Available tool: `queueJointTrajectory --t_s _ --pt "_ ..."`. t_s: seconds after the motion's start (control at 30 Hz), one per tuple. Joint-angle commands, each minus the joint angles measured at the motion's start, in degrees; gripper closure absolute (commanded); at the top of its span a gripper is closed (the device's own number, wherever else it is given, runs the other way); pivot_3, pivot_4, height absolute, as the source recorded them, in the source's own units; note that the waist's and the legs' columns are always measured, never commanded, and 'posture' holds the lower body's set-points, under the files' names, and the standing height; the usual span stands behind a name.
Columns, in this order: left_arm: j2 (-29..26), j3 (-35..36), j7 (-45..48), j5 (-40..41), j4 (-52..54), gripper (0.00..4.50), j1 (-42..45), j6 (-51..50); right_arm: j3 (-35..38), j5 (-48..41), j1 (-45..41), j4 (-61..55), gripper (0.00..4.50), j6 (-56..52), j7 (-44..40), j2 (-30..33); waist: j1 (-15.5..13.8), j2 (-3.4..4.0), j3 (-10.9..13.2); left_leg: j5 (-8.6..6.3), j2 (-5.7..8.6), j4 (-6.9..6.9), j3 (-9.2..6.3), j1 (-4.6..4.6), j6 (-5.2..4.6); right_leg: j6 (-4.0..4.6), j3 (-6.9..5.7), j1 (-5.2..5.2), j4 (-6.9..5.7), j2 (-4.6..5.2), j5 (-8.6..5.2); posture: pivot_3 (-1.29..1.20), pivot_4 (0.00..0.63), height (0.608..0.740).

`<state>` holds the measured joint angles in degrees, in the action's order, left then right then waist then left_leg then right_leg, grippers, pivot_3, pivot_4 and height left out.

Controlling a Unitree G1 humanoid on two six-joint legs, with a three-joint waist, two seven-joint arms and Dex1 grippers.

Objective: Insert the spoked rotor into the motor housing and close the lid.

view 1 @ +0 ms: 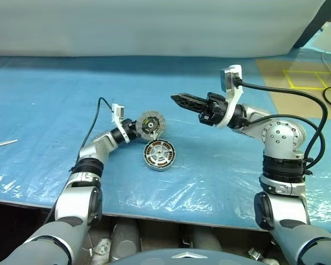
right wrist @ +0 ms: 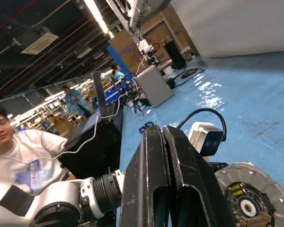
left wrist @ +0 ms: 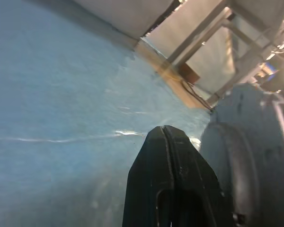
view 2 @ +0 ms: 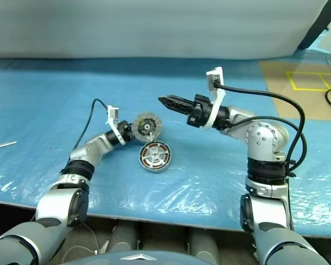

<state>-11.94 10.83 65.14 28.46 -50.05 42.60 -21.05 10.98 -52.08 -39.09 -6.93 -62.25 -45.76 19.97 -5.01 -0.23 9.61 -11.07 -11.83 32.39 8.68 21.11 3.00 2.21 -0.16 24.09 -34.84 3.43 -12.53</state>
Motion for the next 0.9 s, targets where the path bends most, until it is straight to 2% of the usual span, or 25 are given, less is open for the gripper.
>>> queueJointTrajectory --t_s 0.03,0.4,0.57,0.63,0.67,0.77,0.83,0.9 --pt "-0.53 -3.45 5.88 -0.77 2.42 4.48 0.14 -4.76 0.71 -2.11 -0.28 -1.89 4.50 0.84 0.78 0.35 -0.15 0.00 0.00 0.00 0.00 -0.01 0.00 0.00 0.00 0.00 0.00 0.00 0.00 0.00 0.00 0.00 0.150 0.740" --pt "-2.10 -6.60 11.11 -0.50 12.39 4.48 -3.56 -10.16 2.56 -5.10 -2.97 -0.86 4.50 1.13 1.68 2.85 -0.36 0.00 0.00 -0.01 0.00 -0.05 0.00 0.00 0.02 0.00 0.00 0.00 0.05 0.00 0.00 0.00 0.150 0.740" --pt "-8.13 -14.69 13.07 -7.33 22.75 4.48 -9.30 -4.68 0.19 -2.63 -2.40 -0.62 4.50 2.82 0.86 5.03 -0.29 0.01 0.01 -0.01 -0.04 -0.14 0.00 -0.04 0.02 -0.01 -0.04 0.01 0.04 -0.03 0.00 0.00 0.150 0.740" --pt "-10.96 -17.23 11.04 -12.10 26.63 4.48 -11.54 1.57 -4.55 3.08 -1.31 -1.42 4.50 6.17 1.25 6.03 -0.35 0.01 0.00 -0.01 -0.04 -0.14 0.00 -0.03 0.03 -0.01 -0.06 0.01 0.04 -0.02 0.00 0.00 0.150 0.740" --pt "-11.56 -17.01 10.12 -12.37 28.30 4.48 -12.11 2.69 -6.50 5.36 -0.84 -1.68 4.50 7.69 1.34 6.35 -0.35 0.02 0.00 -0.01 -0.04 -0.13 0.00 -0.03 0.03 -0.01 -0.07 0.00 0.05 -0.01 0.00 0.00 0.150 0.740" --pt "-10.60 -9.46 3.96 -6.74 33.59 4.48 -12.02 1.75 -12.30 11.31 1.37 -2.12 4.50 11.74 2.12 5.96 -0.41 0.04 -0.01 -0.02 0.00 -0.11 0.00 -0.02 0.04 -0.02 -0.05 0.00 0.05 0.02 0.00 0.00 0.150 0.740" --pt "-9.61 -5.84 -2.85 -7.59 36.09 4.48 -12.81 6.94 -18.38 18.15 3.49 -1.90 4.50 16.86 2.09 6.41 -0.36 0.03 -0.01 -0.02 -0.03 -0.05 -0.02 0.07 0.04 -0.01 -0.12 0.00 0.05 0.01 0.00 0.00 0.150 0.740" --pt "-9.34 -4.60 -6.33 -8.16 38.45 4.50 -13.90 9.49 -21.52 22.03 4.90 -1.25 4.08 20.40 1.85 6.11 -0.29 0.03 -0.01 -0.02 -0.05 -0.04 -0.03 0.06 0.05 -0.01 -0.12 0.00 0.05 0.00 0.00 0.00 0.150 0.740"
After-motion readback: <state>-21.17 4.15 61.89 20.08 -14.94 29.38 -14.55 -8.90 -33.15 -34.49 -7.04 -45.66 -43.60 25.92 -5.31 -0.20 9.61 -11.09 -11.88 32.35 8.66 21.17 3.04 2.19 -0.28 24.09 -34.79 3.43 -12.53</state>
